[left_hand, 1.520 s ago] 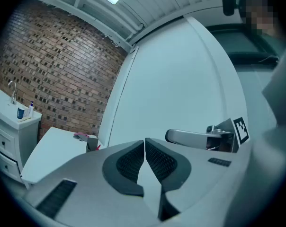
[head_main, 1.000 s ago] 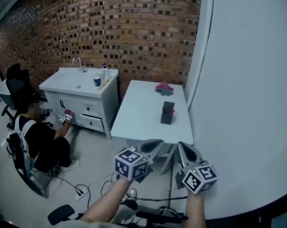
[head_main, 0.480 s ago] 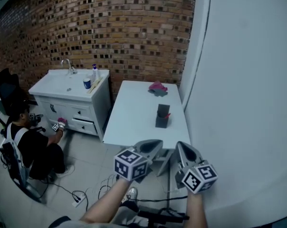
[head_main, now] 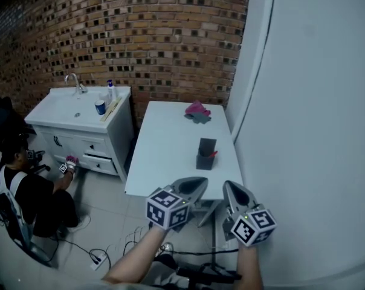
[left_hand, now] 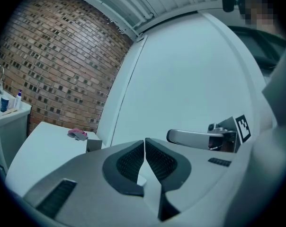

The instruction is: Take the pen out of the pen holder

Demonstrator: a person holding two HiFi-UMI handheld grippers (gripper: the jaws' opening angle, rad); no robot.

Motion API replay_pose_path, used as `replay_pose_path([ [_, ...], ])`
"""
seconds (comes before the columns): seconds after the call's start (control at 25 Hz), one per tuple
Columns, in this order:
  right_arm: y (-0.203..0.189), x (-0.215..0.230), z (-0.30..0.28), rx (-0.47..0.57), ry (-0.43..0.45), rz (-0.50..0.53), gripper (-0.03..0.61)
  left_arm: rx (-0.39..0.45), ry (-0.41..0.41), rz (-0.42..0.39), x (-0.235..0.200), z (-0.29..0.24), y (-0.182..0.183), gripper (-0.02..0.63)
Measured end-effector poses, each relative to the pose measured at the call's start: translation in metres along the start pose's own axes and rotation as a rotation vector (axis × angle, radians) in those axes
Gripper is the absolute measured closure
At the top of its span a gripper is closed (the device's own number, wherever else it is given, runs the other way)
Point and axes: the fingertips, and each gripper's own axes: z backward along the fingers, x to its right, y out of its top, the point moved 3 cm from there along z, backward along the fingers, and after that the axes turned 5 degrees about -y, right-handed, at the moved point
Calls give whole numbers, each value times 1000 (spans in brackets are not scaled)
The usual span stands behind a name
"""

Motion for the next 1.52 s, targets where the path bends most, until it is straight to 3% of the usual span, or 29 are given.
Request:
replay_pose_path([
  [0.52,8,17,-102,-52,-85,-15,578,-35,-51,34,-99,-31,25,603],
  [0.92,2,37,-135,-91,-169,-22,578,-69,-96,61,-136,-51,24,603],
  [1.52,0,89,-161,-144,-122,-14,578,-79,12,59,-145,-84,24,603],
])
